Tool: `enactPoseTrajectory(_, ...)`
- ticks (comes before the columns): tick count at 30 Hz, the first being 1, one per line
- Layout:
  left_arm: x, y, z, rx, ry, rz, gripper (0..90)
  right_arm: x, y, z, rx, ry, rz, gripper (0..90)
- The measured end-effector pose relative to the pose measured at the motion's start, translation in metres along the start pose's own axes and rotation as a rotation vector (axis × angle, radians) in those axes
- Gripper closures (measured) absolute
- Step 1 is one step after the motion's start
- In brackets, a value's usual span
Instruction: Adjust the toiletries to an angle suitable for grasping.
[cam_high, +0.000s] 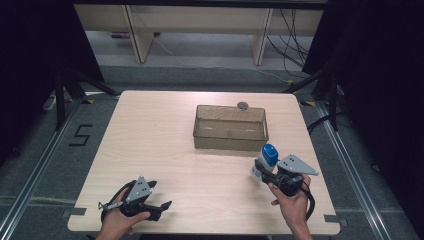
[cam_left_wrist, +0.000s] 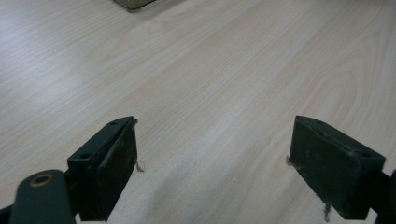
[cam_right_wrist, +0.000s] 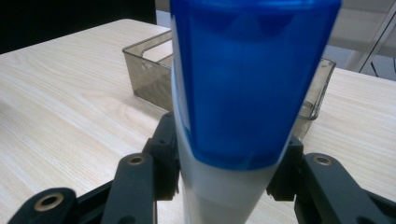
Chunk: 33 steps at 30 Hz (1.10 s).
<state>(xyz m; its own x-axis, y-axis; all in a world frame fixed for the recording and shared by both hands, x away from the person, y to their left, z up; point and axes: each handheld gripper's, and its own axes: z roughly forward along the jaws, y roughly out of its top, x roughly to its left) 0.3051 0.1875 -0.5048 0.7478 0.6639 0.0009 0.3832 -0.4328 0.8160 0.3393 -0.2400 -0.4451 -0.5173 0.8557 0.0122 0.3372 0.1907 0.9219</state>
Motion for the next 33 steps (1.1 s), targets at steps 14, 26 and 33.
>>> enactPoseTrajectory(14, 0.002, 0.000, 0.000, 0.021, -0.002, 0.024, 14.9, -0.006, 0.009, 0.000, 0.015, 0.013, -0.027, 56.2)
enactPoseTrajectory(26, 0.002, 0.000, 0.001, 0.025, 0.003, 0.020, 14.9, -0.013, 0.023, 0.000, -0.007, -0.010, -0.039, 56.2)
enactPoseTrajectory(33, 0.001, 0.000, 0.003, -0.001, -0.011, -0.010, 14.9, -0.018, 0.033, -0.001, 0.002, -0.023, -0.018, 56.2)
